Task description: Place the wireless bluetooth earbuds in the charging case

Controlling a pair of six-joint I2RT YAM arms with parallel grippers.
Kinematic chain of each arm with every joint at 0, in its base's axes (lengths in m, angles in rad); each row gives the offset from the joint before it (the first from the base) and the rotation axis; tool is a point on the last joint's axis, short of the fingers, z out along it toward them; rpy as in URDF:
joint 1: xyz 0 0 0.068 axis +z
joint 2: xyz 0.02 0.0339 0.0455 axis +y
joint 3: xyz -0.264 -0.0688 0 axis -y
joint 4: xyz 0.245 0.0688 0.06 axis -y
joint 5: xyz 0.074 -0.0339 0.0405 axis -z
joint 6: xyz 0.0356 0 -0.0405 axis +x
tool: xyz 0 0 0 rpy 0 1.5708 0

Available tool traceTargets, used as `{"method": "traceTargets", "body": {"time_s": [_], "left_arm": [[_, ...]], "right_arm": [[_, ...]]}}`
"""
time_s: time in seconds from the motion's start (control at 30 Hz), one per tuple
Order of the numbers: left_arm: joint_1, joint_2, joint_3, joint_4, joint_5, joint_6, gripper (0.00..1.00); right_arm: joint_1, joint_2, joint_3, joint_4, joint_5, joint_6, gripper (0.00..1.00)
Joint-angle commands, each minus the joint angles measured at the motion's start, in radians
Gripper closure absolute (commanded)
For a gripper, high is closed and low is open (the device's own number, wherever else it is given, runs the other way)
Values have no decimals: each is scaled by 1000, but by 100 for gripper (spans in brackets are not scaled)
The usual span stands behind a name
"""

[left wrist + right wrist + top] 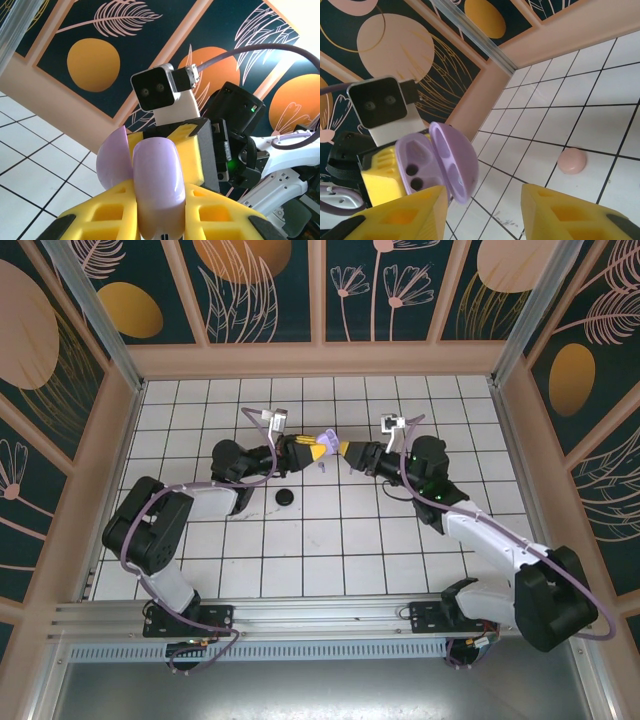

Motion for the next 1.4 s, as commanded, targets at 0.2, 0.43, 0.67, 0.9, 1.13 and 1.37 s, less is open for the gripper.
{"method": "traceTargets", "body": {"time_s": [0.2,0.43,0.67,0.9,1.13,1.37], "left_arm": [[-2,19,7,61,-12,-22,100],[-2,15,10,54,-13,-16,100],[-2,13,20,41,-14,-12,100],[-2,10,21,43,-14,-14,100],[-2,17,16,41,-13,-15,100],[-2,22,-3,5,-48,11,75]], "right_arm": [[19,51,80,15,-9,-29,60],[27,59,67,5,-5,-34,64],[30,68,63,2,-4,-32,67],[37,87,76,0,-3,-32,76],[42,95,104,-9,-1,-36,90],[42,98,157,-69,12,-62,100]]}}
